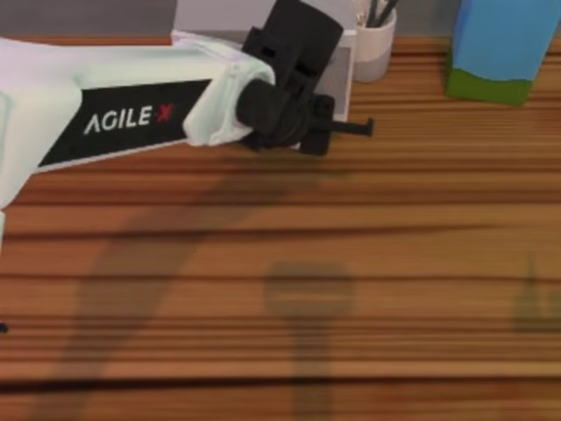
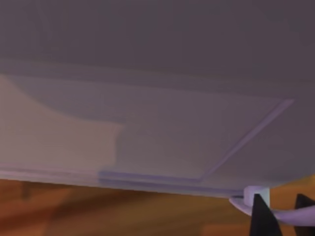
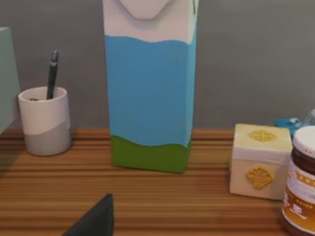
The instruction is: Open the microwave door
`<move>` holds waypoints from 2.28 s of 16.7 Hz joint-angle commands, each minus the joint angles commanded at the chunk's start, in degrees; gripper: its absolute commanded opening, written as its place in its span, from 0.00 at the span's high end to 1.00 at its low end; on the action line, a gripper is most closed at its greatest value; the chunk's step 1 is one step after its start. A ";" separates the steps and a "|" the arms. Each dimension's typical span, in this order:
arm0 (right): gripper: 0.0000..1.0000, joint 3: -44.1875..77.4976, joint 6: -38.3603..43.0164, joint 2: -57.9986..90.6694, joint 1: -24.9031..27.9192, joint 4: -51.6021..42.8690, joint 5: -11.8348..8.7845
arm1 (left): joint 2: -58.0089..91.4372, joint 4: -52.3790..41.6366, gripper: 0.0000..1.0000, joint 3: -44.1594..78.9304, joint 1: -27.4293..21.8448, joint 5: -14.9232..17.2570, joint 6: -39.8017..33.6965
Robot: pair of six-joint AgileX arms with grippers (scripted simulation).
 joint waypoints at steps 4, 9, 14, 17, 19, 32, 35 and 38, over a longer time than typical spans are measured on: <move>0.00 0.00 0.00 0.00 0.00 0.00 0.00 | 0.00 0.00 1.00 0.00 0.00 0.00 0.00; 0.00 0.00 0.00 0.00 0.00 0.00 0.00 | 0.00 0.00 1.00 0.00 0.00 0.00 0.00; 0.00 0.00 0.00 0.00 0.00 0.00 0.00 | 0.00 0.00 1.00 0.00 0.00 0.00 0.00; 0.00 0.00 0.00 0.00 0.00 0.00 0.00 | 0.00 0.00 1.00 0.00 0.00 0.00 0.00; 0.00 0.00 0.00 0.00 0.00 0.00 0.00 | 0.00 0.00 1.00 0.00 0.00 0.00 0.00; 0.00 0.00 0.00 0.00 0.00 0.00 0.00 | -1.71 1.46 1.00 -2.68 0.52 1.89 2.37; 0.00 0.00 0.00 0.00 0.00 0.00 0.00 | -1.71 1.46 1.00 -2.68 0.52 1.89 2.37; 0.00 0.00 0.00 0.00 0.00 0.00 0.00 | -1.71 1.46 1.00 -2.68 0.52 1.89 2.37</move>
